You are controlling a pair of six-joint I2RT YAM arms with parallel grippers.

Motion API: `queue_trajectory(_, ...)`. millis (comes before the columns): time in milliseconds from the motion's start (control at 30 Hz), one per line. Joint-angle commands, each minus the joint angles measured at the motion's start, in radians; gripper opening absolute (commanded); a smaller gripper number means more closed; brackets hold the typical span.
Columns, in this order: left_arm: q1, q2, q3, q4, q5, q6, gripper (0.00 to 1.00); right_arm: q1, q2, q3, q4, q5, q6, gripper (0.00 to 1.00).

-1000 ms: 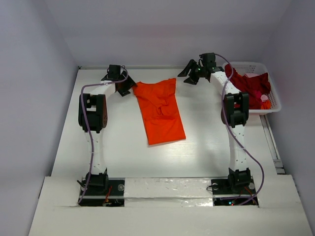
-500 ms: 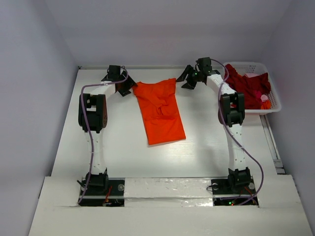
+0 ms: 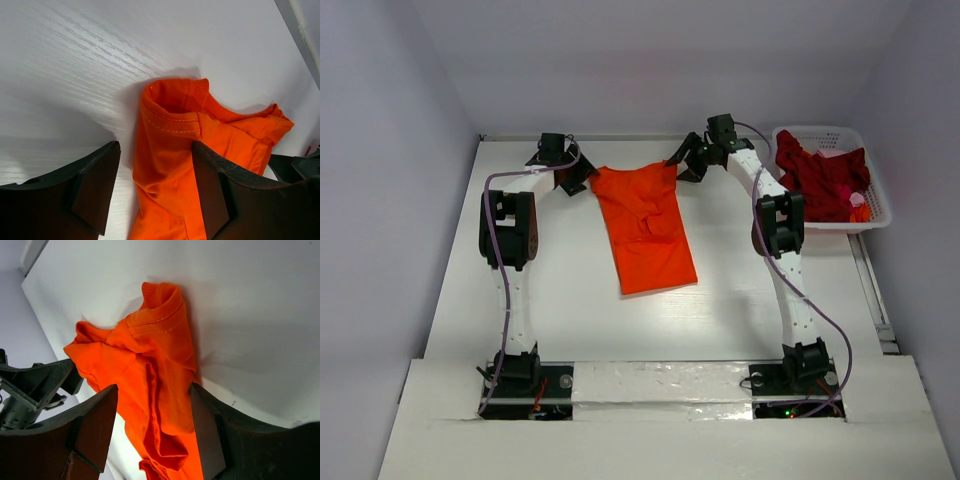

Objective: Fold and stack the t-shirts
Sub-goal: Fold the folded rectangular tshirt in 1/3 of the way

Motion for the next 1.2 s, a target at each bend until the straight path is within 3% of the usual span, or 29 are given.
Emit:
queue_trajectory(0, 0.003, -0.009, -0.012, -0.038, -0.002, 0.008, 0.58, 0.003, 0.007, 0.056, -0.007, -0.006, 0.036, 0.65)
queue_trajectory(367, 0.003, -0.019, 0.020, -0.061, -0.002, 0.011, 0.57, 0.022, -0.057, 0.006, -0.044, 0.099, 0.054, 0.64)
queue_trajectory(600, 0.023, -0.064, 0.021, -0.074, -0.065, 0.011, 0.57, 0.031, -0.141, -0.025, 0.012, 0.142, -0.074, 0.65)
queue_trajectory(733, 0.055, -0.084, 0.084, -0.133, -0.133, 0.013, 0.61, 0.031, -0.187, -0.008, -0.011, 0.155, -0.147, 0.65)
queue_trajectory(900, 0.055, -0.184, 0.167, -0.205, -0.235, 0.056, 0.69, 0.049, -0.327, -0.127, -0.027, 0.226, -0.254, 0.61)
queue_trajectory(967, 0.055, -0.239, 0.181, -0.225, -0.293, 0.061, 0.63, 0.063, -0.412, -0.221, -0.042, 0.267, -0.283, 0.51)
queue_trajectory(1033, 0.055, -0.302, 0.161, -0.222, -0.295, 0.070, 0.52, 0.091, -0.476, -0.310, -0.039, 0.312, -0.306, 0.19)
queue_trajectory(1067, 0.045, -0.319, 0.147, -0.223, -0.296, 0.077, 0.35, 0.104, -0.535, -0.406, -0.037, 0.338, -0.308, 0.00)
queue_trajectory(1133, 0.026, -0.339, 0.147, -0.263, -0.299, 0.088, 0.00, 0.155, -0.580, -0.498, -0.036, 0.396, -0.317, 0.00)
queue_trajectory(1167, 0.012, -0.339, 0.162, -0.289, -0.287, 0.090, 0.00, 0.175, -0.597, -0.537, -0.045, 0.415, -0.325, 0.00)
